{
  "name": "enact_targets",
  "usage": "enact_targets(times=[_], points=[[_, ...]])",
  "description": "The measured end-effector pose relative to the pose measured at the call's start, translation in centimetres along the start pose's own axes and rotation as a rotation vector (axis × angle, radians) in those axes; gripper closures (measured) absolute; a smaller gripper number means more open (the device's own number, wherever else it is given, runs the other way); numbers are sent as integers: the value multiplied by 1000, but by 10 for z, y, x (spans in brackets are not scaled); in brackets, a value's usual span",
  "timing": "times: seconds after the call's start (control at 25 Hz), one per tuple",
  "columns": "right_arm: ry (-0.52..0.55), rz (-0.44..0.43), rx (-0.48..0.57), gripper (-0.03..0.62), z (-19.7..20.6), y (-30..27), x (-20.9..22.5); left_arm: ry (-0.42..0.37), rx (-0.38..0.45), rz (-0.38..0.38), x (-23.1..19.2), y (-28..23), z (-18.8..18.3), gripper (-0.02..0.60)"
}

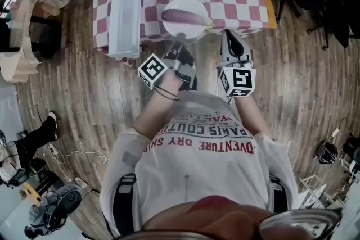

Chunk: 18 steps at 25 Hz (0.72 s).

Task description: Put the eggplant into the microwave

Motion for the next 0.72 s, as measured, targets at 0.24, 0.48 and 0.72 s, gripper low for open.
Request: enact_targets(times=[0.24, 0.48, 0.72], points=[[15, -22, 5, 568, -9, -69, 23, -4, 19, -13, -3, -61, -31, 548], [-14, -56, -1, 568, -18, -132, 35, -2, 25, -33, -4, -103, -55, 547], [-17, -119, -30, 568, -10, -174, 46, 12, 94, -73, -7, -126, -69, 547]])
Point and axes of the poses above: the fingertips, and each gripper's own axes: y backward along the fingers, x to its right, z out of its underside, the point moved 6 cm from there along y, backward along the fingers, and after that the axes turned 1 degree about y, right-handed, at the moved point
